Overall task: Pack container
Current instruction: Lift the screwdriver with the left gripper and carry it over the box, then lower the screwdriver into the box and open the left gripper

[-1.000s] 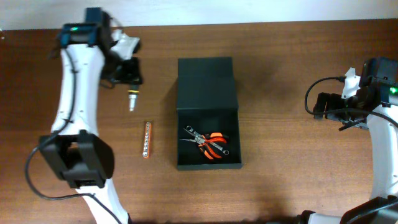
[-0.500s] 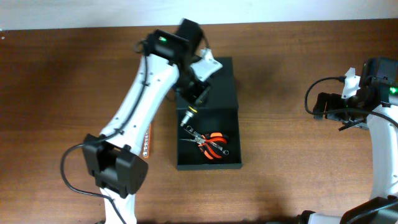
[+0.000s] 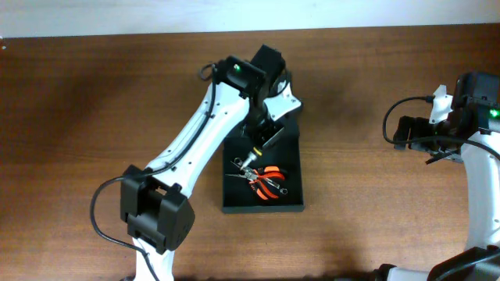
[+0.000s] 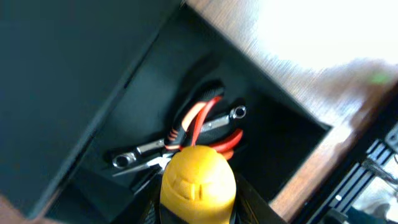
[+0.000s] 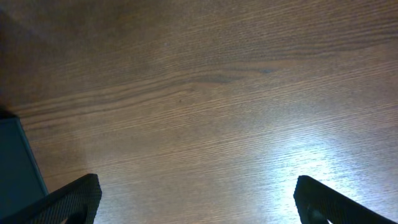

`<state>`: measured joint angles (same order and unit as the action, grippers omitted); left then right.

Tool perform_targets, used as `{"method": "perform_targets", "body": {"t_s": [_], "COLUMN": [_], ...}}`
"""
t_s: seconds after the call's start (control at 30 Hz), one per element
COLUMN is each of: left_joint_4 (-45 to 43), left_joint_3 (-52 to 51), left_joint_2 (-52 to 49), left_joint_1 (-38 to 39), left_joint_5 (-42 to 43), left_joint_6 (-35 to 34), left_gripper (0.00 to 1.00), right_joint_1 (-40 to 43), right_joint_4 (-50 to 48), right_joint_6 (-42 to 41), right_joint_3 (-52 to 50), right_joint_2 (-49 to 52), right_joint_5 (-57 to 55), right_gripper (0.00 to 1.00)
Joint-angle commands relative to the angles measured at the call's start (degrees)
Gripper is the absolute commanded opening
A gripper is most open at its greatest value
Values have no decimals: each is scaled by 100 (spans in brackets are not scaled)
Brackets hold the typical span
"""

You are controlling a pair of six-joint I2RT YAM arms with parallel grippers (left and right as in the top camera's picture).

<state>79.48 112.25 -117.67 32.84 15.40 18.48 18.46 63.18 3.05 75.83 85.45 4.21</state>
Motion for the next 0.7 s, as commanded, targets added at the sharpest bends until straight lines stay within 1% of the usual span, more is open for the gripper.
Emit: {"method": "perform_targets", "body": {"t_s": [0.0, 0.1, 0.2, 0.4, 0.67], "left_joint_4": [-225, -485, -702, -1080, -1403], "left_joint_3": [-485, -817, -1117, -1637, -1910], "left_joint_2": [-107, -127, -151, -160, -164], "left_joint_1": [17, 17, 17, 17, 17], "left_joint_5": [-15, -15, -13, 9, 28], "left_joint_6": [87, 85, -87, -116, -280], "left_gripper": [15, 15, 16, 16, 16], "right_joint_1": [31, 31, 31, 31, 31], "right_joint_4": [0, 0, 0, 2, 0], "right_joint_6": [-7, -7, -7, -7, -7], "right_joint_3": [-22, -22, -22, -22, -22], "right_joint_2": [-31, -31, -31, -31, -31], "right_joint_5": [50, 50, 50, 50, 50], "right_gripper": [99, 99, 99, 99, 99]}}
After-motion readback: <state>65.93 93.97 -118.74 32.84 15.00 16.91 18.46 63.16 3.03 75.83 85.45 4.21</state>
